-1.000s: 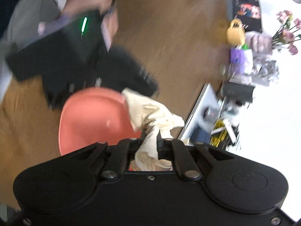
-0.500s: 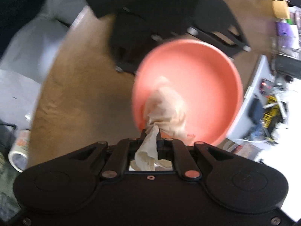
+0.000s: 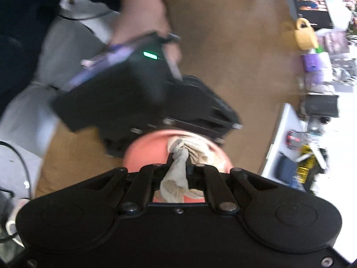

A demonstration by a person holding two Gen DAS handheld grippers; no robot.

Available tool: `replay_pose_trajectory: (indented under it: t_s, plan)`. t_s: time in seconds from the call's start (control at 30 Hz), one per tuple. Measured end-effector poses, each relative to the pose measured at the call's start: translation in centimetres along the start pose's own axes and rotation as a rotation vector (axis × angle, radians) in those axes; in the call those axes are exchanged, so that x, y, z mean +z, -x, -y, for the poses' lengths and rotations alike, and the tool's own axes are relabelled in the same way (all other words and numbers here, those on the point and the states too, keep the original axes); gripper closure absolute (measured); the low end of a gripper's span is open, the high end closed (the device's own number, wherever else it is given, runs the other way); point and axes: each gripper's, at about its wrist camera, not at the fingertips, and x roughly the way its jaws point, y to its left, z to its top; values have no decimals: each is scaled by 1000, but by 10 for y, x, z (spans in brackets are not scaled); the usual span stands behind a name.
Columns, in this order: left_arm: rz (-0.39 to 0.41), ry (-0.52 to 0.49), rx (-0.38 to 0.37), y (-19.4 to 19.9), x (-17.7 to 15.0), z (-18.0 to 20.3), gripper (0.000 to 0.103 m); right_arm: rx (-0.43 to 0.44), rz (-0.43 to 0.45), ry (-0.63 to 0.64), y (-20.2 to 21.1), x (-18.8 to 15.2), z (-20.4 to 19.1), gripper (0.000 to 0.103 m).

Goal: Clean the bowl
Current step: 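Wipe the bowl's inner wall with the paper towel in the right gripper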

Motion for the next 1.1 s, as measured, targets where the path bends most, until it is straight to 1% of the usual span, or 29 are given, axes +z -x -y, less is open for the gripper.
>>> replay_pose_trajectory:
  t_s: [0.13,0.2,0.27,0.37,0.53,0.6,0.73,0.77,0.87,0.93,0.97,1.1]
  plan:
    - [0,0,0,4,0,3,6,-5,-91,0,-15,-14,7,96]
    - [0,1,-1,4,0,2,6,26,-162,1,-25,-26,2,96]
    - [0,0,0,8,2,7,6,52,-196,-3,-30,-35,-10,96]
    - [1,-2,3,7,1,5,6,106,-222,-20,-35,-41,-29,96]
    - [0,0,1,4,3,8,5,168,-184,-26,-34,-33,-44,96]
    - [0,0,1,7,4,11,5,192,-149,-14,-33,-24,-49,96]
    - [0,-2,5,13,4,17,6,197,-61,2,-29,-6,-50,96]
    - [0,-2,5,14,5,18,6,192,-52,4,-28,-4,-50,96]
    - [0,-2,4,19,6,23,6,139,23,23,-26,8,-42,96]
    - [0,-1,4,23,6,27,6,104,27,29,-26,10,-37,96]
    - [-1,-1,4,24,7,28,6,67,24,33,-27,10,-31,96]
    - [-1,-1,4,32,8,36,6,-20,-23,22,-41,0,-14,96]
